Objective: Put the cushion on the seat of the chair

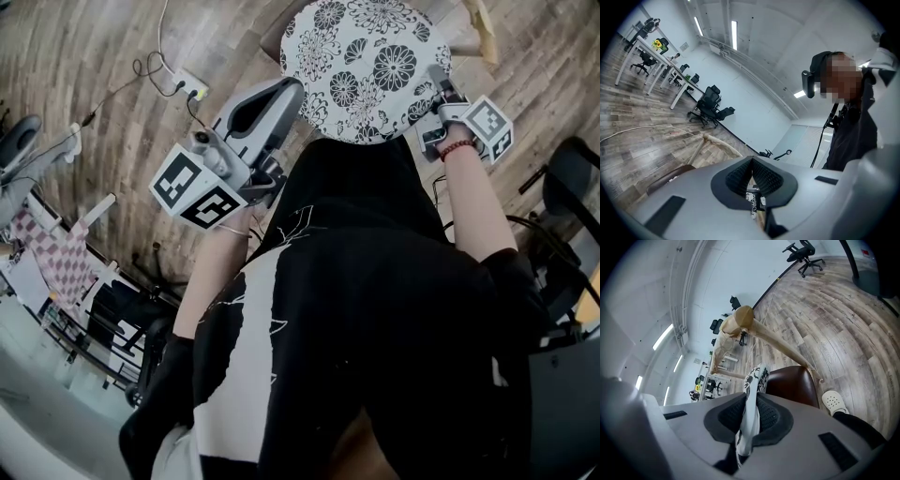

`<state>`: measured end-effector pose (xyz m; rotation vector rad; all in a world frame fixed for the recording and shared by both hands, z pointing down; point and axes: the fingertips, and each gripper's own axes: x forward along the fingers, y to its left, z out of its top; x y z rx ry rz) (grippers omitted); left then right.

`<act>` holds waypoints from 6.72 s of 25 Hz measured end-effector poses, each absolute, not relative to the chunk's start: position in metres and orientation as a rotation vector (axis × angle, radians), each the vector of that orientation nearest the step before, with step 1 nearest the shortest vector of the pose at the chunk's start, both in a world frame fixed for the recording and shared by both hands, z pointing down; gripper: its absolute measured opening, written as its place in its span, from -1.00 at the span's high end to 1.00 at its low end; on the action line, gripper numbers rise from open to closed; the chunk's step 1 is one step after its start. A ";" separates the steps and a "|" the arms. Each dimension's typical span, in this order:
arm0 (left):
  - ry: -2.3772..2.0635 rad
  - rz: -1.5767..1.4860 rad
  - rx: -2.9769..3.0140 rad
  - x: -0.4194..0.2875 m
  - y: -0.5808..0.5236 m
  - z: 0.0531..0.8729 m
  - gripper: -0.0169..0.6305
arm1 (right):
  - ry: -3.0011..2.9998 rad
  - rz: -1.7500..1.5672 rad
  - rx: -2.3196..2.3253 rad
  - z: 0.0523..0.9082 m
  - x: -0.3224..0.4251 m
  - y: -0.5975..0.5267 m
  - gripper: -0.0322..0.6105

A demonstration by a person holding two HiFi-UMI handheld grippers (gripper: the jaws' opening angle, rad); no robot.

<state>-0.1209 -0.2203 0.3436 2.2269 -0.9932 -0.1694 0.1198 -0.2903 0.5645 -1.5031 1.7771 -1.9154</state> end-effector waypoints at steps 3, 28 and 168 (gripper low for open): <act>-0.991 -0.168 2.224 -0.120 -0.223 0.345 0.91 | 1.772 -1.922 -1.520 0.569 0.121 -0.290 0.82; -1.014 -0.021 2.191 -0.104 -0.225 0.391 0.91 | 1.774 -1.936 -1.679 0.624 0.148 -0.285 0.82; -0.962 -0.016 2.008 -0.078 -0.228 0.457 0.91 | 2.074 -2.177 -2.072 0.747 0.158 -0.270 0.44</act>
